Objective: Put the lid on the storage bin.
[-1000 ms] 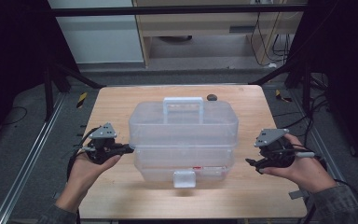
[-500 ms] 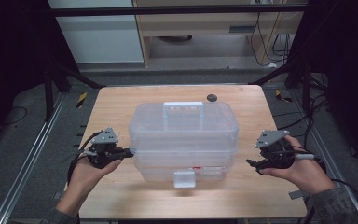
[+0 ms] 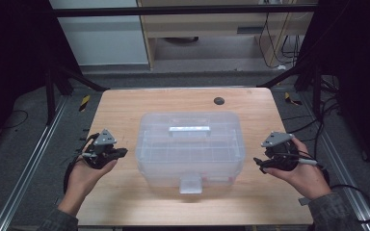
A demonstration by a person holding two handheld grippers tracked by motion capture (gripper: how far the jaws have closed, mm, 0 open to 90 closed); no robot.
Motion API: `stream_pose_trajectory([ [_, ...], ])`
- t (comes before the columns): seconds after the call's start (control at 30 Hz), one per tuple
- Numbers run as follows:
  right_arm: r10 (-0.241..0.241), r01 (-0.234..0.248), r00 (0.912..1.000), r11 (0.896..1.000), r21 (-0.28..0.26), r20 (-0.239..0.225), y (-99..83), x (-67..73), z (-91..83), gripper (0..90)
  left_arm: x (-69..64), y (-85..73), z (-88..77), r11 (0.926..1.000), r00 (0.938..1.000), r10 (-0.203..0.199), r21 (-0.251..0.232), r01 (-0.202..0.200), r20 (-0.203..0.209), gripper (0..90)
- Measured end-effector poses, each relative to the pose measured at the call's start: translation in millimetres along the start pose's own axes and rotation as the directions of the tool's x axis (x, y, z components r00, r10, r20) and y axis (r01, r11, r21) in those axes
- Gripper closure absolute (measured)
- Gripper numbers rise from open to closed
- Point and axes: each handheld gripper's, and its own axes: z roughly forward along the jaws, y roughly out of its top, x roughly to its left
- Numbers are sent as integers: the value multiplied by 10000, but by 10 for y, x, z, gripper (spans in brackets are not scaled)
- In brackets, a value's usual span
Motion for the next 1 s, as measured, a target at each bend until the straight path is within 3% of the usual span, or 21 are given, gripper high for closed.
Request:
stream_pose_trajectory([
  [0.03, 341, -341, 9992, 9994, -5, 206, -27, -12, 75, 190, 53, -42, 68, 9998, 9996, -36, 171, 41, -297, 863],
  [0.1, 442, -442, 9987, 9990, -14, 247, -36, -15, 100, 188, 80, -67, 111, 9996, 9991, -30, 278, 42, -424, 863],
  [0.13, 728, -727, 9969, 9973, -72, 290, -57, -20, 170, 187, 127, -120, 193, 9990, 9982, -98, 419, 123, -588, 861],
  [0.27, 835, -834, 9953, 9965, -35, 488, -76, -26, 273, 181, 194, -197, 295, 9981, 9968, -323, 504, 360, -729, 854],
  [0.3, 1039, -1042, 9933, 9945, 41, 514, -84, -26, 336, 172, 224, -244, 347, 9977, 9937, -409, 503, 463, -1043, 820],
  [0.37, 1069, -1078, 9927, 9941, 128, 560, -89, -27, 363, 168, 237, -264, 373, 9974, 9920, -462, 496, 523, -1172, 783],
  [0.47, 1412, -1427, 9876, 9896, 166, 691, -127, -35, 471, 153, 267, -315, 448, 9964, 9863, -636, 449, 712, -1521, 548],
  [0.5, 1412, -1427, 9876, 9896, 166, 691, -127, -35, 471, 153, 274, -332, 473, 9956, 9850, -762, 431, 838, -1551, 548],
  [0.53, 1573, -1587, 9853, 9872, 164, 662, -138, -41, 496, 146, 283, -349, 499, 9948, 9835, -864, 389, 937, -1588, 484],
  [0.57, 1800, -1810, 9815, 9834, 102, 649, -163, -54, 564, 133, 299, -383, 548, 9924, 9815, -1142, 275, 1198, -1536, 368],
  [0.6, 1800, -1810, 9815, 9834, 102, 649, -163, -54, 564, 133, 299, -383, 548, 9924, 9815, -1142, 275, 1198, -1536, 329],
  [0.63, 2179, -2192, 9740, 9756, 150, 621, -196, -65, 647, 104, 306, -401, 574, 9908, 9790, -1274, 242, 1329, -1591, 290],
  [0.67, 2428, -2445, 9681, 9694, 214, 622, -214, -70, 694, 94, 326, -436, 625, 9858, 9765, -1618, 218, 1665, -1423, 269],
  [0.8, 2735, -2753, 9601, 9610, 256, 589, -265, -67, 815, 89, 339, -479, 697, 9813, 9737, -1852, 283, 1905, -1328, 199],
  [0.9, 3153, -3156, 9485, 9489, 65, 303, -325, -47, 941, 82, 346, -537, 780, 9785, 9724, -1970, 370, 2030, -1251, 172],
  [1.0, 3357, -3357, 9418, 9420, -14, 187, -385, -31, 1026, 83, 341, -580, 815, 9725, 9680, -2305, 107, 2327, -988, 149],
])
